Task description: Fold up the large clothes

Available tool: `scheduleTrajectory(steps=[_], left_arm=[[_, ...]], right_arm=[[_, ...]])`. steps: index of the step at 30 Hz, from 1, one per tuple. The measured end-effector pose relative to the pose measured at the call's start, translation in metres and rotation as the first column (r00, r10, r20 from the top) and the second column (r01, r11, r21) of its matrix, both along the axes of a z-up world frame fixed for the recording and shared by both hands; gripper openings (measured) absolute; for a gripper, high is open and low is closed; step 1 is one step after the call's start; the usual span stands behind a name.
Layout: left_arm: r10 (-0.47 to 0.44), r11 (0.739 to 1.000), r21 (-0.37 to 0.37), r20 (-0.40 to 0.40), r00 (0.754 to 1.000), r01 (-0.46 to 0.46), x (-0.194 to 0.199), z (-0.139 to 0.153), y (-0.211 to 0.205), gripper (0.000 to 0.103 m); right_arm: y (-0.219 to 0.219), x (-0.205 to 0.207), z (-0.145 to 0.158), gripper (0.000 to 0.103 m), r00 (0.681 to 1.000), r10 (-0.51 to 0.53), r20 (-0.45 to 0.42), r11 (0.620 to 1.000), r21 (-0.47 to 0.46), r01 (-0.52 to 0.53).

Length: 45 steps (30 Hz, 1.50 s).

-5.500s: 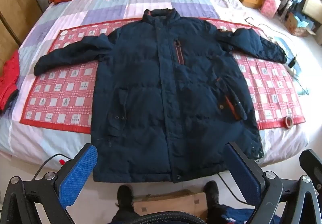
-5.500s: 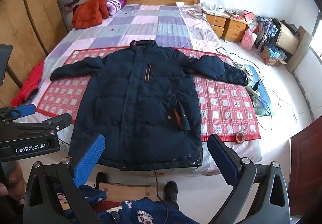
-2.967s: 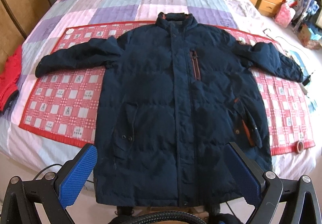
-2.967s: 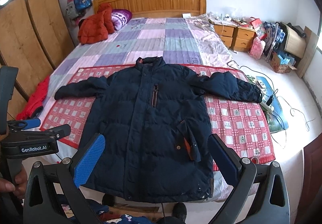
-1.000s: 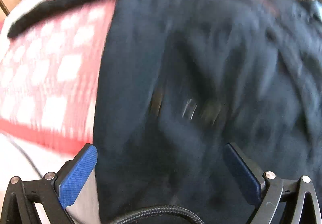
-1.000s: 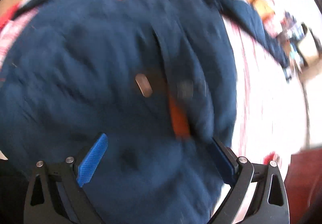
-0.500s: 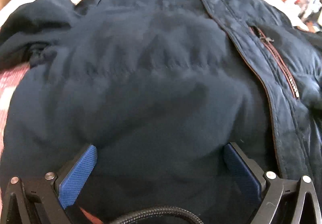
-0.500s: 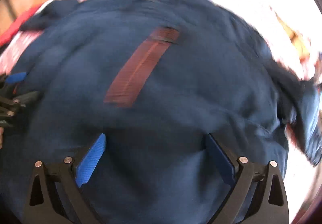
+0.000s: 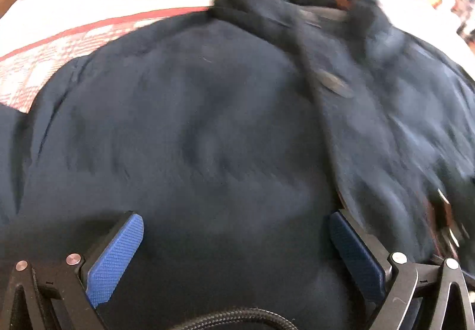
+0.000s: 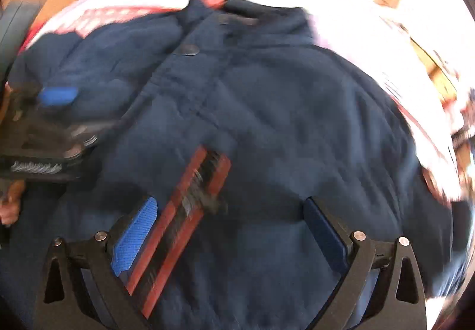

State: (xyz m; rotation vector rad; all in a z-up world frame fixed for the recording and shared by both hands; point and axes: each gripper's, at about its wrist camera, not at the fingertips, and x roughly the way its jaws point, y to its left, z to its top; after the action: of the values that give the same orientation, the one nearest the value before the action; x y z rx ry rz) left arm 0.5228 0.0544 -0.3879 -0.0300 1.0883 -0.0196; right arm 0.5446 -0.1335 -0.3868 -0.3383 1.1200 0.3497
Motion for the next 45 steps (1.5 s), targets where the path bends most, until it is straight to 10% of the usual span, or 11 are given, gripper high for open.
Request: scheduleTrajectory(steps=[4, 9, 19, 29, 34, 41, 45], left_arm=[[0.082, 0.99, 0.116, 0.034, 0.996, -0.085, 0.014, 0.0, 0.066, 0.103], [0.107, 0.983, 0.143, 0.048, 0.993, -0.113, 0.014, 0.005, 0.123, 0.103], [0.231, 0.956, 0.142, 0.178, 0.957, -0.257, 0.036, -0.016, 0.106, 0.103], [0.242, 0.946, 0.176, 0.17, 0.955, -0.271, 0.038, -0.001, 0.096, 0.102], [0.11, 0.973, 0.168, 0.276, 0.955, -0.16, 0.015, 0.042, 0.012, 0.102], [-0.124, 0.989, 0.109, 0.228, 0.966, 0.101, 0.024, 0.05, -0.15, 0.102], [-0.109, 0.993, 0.069, 0.191, 0.975, 0.098, 0.039, 0.042, -0.2, 0.102]], right_arm=[[-0.086, 0.037, -0.006, 0.103, 0.992, -0.099, -0.079, 0.974, 0.198, 0.112], [-0.143, 0.047, 0.005, 0.103, 0.979, -0.203, 0.037, 0.979, 0.014, 0.202], [-0.014, 0.098, -0.005, 0.103, 0.98, 0.165, 0.113, 0.986, -0.049, -0.16], [-0.291, 0.039, 0.017, 0.103, 0.973, -0.196, 0.12, 0.969, -0.13, 0.211], [-0.332, -0.005, 0.043, 0.103, 0.968, -0.197, 0.157, 0.976, -0.06, 0.208], [-0.377, -0.01, 0.051, 0.1, 0.954, -0.246, 0.169, 0.968, -0.014, 0.252], [-0.403, -0.037, 0.084, 0.1, 0.923, -0.308, 0.23, 0.949, 0.011, 0.314]])
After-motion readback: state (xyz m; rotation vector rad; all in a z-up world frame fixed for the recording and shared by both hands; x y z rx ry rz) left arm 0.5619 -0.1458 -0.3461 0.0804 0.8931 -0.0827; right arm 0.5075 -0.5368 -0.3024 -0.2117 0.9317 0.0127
